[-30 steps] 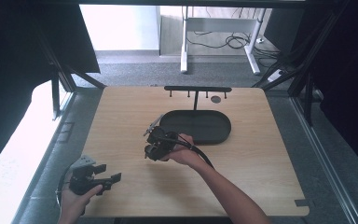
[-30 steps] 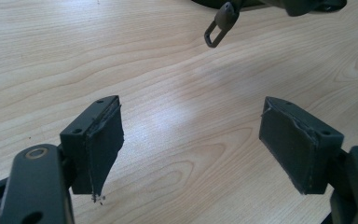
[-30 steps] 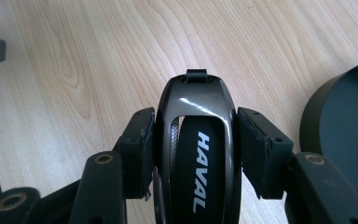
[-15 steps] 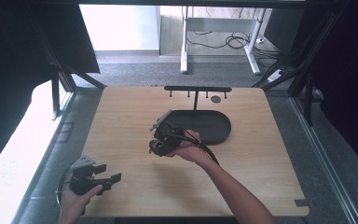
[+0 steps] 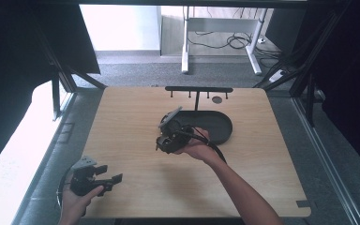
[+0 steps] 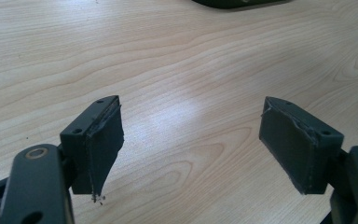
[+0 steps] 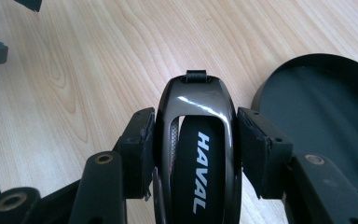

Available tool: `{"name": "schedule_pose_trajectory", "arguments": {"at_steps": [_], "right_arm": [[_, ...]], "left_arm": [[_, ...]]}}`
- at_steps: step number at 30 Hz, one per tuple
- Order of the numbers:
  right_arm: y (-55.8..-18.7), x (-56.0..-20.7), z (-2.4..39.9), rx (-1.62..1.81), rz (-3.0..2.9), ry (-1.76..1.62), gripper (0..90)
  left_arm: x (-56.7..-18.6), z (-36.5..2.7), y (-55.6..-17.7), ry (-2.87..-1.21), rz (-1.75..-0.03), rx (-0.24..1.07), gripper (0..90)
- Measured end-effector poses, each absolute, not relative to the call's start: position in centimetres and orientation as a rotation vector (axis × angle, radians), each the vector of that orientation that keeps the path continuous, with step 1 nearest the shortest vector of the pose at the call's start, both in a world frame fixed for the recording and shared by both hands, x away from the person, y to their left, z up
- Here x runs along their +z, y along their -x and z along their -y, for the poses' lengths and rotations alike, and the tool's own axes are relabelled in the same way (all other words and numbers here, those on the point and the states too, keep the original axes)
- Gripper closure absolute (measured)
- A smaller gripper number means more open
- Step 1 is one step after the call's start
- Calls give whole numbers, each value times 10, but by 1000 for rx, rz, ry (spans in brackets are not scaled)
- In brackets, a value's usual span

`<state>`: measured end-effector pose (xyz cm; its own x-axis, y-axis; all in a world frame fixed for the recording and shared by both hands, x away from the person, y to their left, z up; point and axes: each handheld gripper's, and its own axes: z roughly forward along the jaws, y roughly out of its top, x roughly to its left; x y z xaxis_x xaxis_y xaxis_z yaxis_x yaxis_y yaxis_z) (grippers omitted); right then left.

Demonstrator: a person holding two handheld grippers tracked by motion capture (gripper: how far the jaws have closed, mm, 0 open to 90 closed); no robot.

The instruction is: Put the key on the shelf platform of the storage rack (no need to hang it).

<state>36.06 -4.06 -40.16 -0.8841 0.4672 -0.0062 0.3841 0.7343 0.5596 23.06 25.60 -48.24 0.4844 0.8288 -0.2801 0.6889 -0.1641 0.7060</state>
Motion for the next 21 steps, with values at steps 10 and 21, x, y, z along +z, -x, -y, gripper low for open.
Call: {"name": "schedule_pose_trajectory", "arguments": {"at_steps": [10, 21], "right_arm": [[-367, -398, 57, 835, -2755, -726, 493], [-377, -397, 72, 822, -2733, -778, 493]], "left_arm": [[-482, -256, -231, -1909, -1259, 219, 219], [-483, -256, -231, -1907, -1262, 217, 219]]}}
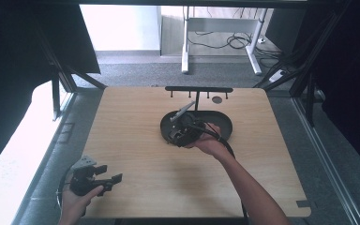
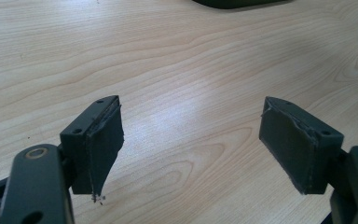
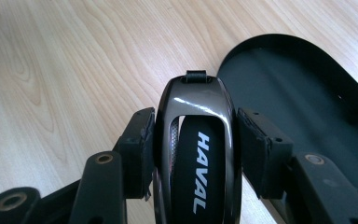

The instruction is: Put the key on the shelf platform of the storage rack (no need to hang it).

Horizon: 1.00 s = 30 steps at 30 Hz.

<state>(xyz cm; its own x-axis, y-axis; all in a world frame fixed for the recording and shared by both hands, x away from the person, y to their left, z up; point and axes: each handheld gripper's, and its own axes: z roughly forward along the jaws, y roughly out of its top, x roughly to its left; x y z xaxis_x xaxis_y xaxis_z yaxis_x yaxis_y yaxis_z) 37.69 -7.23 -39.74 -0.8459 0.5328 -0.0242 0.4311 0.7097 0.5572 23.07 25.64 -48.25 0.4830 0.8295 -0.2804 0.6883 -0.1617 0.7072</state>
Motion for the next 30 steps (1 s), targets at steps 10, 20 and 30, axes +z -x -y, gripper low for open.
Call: {"name": "schedule_pose_trajectory", "arguments": {"at_steps": [10, 20, 30], "right_arm": [[-390, -399, 87, 806, -2709, -835, 494], [-406, -406, 99, 785, -2699, -885, 493], [-424, -418, 103, 735, -2705, -912, 493]], "left_arm": [[-482, -257, -231, -1906, -1263, 219, 218], [-482, -257, -230, -1906, -1263, 222, 219], [-482, -258, -231, -1905, -1265, 223, 219]]}}
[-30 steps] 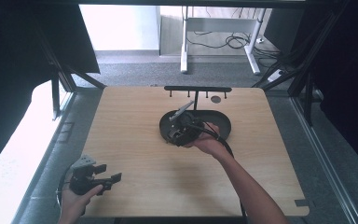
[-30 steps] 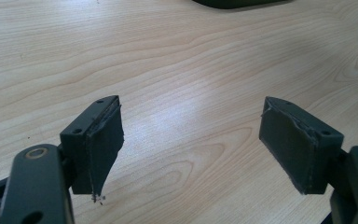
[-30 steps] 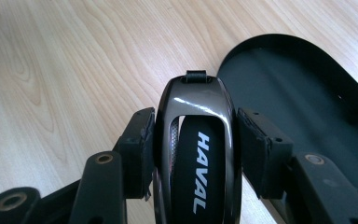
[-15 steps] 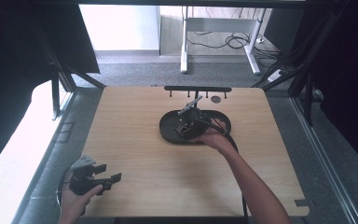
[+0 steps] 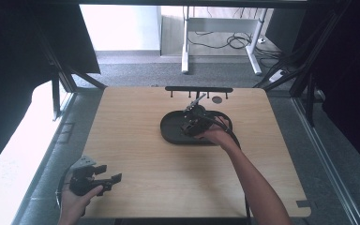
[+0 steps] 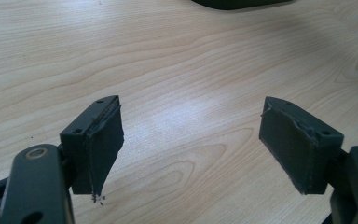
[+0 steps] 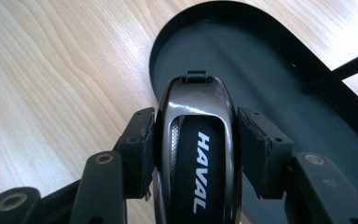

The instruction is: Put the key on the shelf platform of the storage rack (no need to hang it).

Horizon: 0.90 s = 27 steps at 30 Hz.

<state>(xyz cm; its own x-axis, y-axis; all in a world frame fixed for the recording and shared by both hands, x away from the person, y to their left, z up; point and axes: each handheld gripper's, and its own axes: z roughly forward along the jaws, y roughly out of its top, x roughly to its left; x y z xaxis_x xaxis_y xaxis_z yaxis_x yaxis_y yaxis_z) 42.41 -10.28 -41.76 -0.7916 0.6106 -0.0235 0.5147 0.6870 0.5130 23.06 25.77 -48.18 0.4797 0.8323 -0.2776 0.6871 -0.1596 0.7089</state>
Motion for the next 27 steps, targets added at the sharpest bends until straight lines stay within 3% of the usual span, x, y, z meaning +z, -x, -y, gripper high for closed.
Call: {"name": "schedule_pose_trajectory", "arguments": {"at_steps": [27], "right_arm": [[-463, -460, 108, 636, -2719, -1006, 493]], "left_arm": [[-482, -259, -231, -1904, -1267, 222, 219]]}}
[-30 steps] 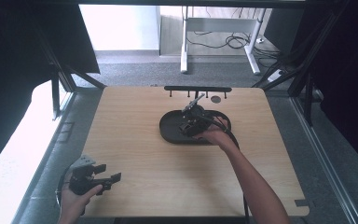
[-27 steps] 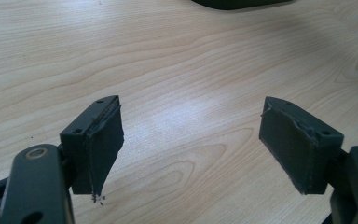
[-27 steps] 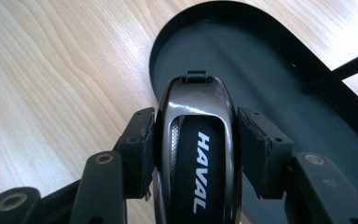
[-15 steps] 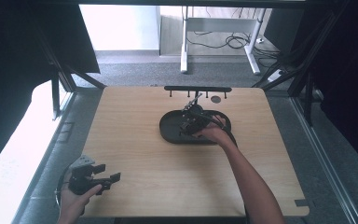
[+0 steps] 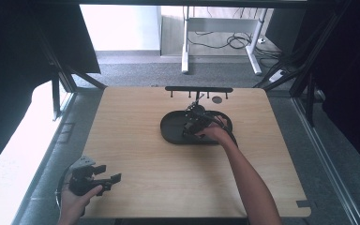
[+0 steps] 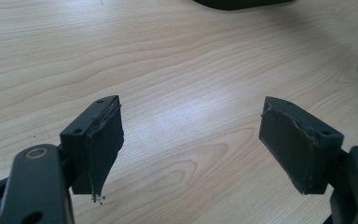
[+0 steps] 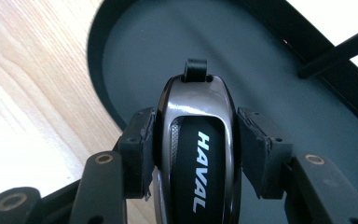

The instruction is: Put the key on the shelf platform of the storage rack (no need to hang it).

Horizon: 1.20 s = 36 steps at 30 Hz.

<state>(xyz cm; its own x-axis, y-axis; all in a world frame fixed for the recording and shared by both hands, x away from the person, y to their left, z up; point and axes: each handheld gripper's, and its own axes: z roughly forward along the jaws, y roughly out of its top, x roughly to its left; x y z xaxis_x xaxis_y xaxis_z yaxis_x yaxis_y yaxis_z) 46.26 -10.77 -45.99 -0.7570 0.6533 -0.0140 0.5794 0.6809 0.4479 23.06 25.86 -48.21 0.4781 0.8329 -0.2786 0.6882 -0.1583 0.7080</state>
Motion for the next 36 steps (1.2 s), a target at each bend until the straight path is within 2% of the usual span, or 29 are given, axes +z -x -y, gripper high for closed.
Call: {"name": "schedule_pose_trajectory", "arguments": {"at_steps": [21, 36], "right_arm": [[-478, -480, 123, 581, -2719, -1045, 491], [-485, -508, 137, 515, -2706, -1100, 488]], "left_arm": [[-484, -257, -231, -1912, -1269, 212, 218], [-484, -256, -231, -1917, -1268, 210, 218]]}}
